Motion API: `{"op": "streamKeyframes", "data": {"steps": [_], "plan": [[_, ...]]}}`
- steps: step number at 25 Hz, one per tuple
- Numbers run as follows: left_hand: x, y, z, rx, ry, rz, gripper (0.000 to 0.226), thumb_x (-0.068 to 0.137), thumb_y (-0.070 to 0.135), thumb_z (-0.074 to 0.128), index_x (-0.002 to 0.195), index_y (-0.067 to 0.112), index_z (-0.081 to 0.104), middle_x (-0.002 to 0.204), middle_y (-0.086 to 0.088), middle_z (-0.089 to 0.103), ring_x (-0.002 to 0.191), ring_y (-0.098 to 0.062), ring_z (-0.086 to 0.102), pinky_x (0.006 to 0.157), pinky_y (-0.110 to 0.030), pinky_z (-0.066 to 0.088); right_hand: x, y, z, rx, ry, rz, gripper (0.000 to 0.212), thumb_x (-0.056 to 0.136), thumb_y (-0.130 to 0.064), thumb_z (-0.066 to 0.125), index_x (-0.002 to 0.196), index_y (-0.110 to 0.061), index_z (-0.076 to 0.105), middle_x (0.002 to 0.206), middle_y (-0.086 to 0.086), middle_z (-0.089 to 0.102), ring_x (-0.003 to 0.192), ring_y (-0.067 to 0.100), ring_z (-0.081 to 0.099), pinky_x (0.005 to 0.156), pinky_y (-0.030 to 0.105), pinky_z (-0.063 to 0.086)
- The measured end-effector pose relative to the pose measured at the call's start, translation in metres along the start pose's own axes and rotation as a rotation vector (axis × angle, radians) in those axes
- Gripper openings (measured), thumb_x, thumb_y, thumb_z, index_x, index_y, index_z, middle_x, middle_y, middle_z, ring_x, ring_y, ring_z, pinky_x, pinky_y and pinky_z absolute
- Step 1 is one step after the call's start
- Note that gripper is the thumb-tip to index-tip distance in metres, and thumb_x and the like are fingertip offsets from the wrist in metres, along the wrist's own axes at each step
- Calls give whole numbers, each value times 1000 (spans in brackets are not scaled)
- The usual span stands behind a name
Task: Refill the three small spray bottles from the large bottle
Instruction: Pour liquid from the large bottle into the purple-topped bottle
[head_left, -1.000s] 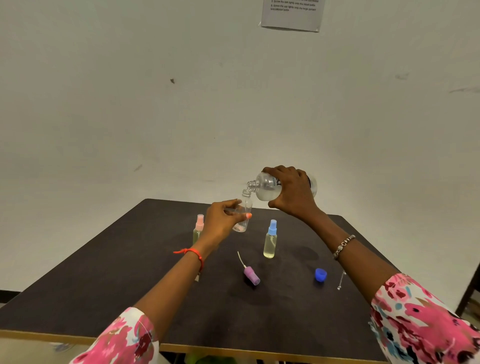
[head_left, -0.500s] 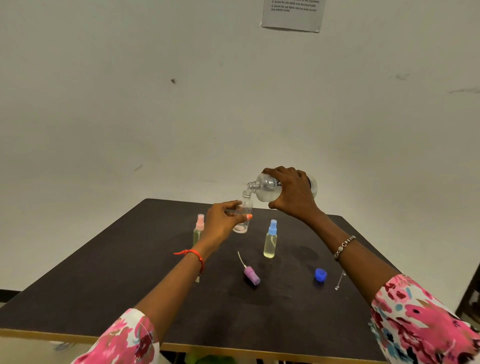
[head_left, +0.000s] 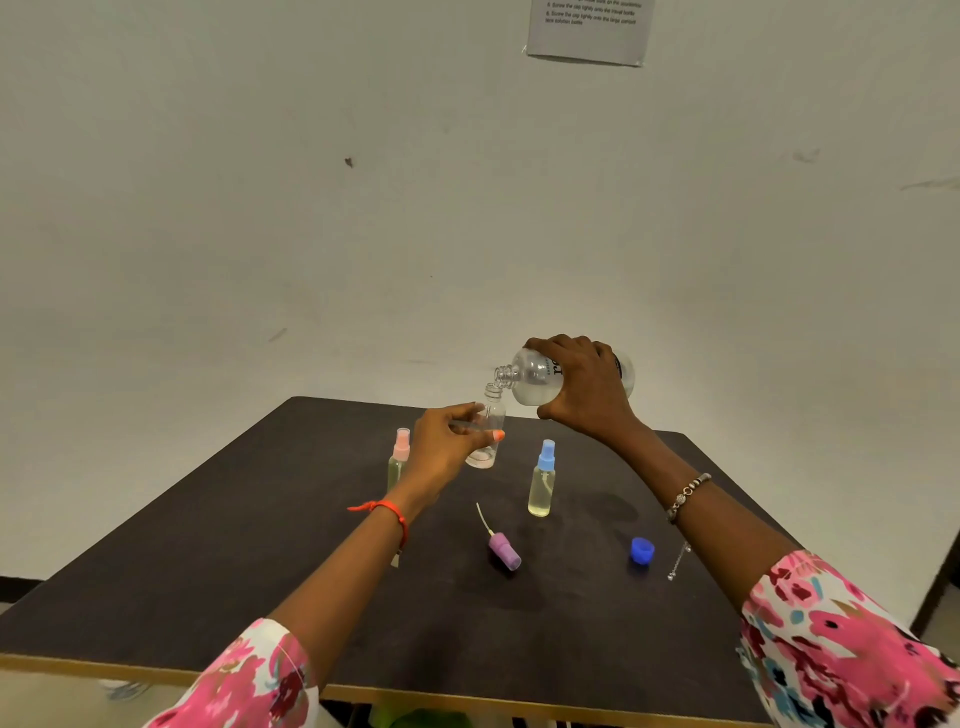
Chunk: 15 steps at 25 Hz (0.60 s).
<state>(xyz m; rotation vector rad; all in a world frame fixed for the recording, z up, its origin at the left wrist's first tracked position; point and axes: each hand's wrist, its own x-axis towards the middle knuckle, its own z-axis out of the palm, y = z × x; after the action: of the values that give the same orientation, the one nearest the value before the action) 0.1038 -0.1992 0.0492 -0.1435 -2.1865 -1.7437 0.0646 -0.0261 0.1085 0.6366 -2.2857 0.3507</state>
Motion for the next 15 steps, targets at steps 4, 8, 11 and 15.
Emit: {"op": "streamKeyframes", "data": {"steps": [4,8,11,15], "plan": [[1,0,-1,6,2,-5,57,73,15,74,125,6,54,126,-13,60,113,-24,58,96,-31,45,1,-1,1,-13,6,-1,70,53,-16,77,120,-20,56,109,2,63,101,28,55,90,36,31],[-2,1,-1,9,6,1,57,73,15,74,126,6,54,127,-14,60,114,-25,58,95,-30,45,0,-2,0,-4,6,-10,70,54,-16,78,120,-19,56,111,4,63,102,29,55,92,38,32],[-4,2,-2,-7,2,-1,57,74,14,73,126,5,53,126,-14,60,114,-25,58,94,-30,45,0,-3,0,-7,6,-16,70,54,-15,78,121,-18,56,111,4,63,102,29,55,92,38,32],[-5,3,-3,-16,2,-3,57,73,13,74,126,5,54,125,-14,61,113,-25,59,96,-32,45,0,-4,-2,-12,1,-14,71,54,-15,78,121,-19,55,112,4,63,103,29,55,93,39,31]]}}
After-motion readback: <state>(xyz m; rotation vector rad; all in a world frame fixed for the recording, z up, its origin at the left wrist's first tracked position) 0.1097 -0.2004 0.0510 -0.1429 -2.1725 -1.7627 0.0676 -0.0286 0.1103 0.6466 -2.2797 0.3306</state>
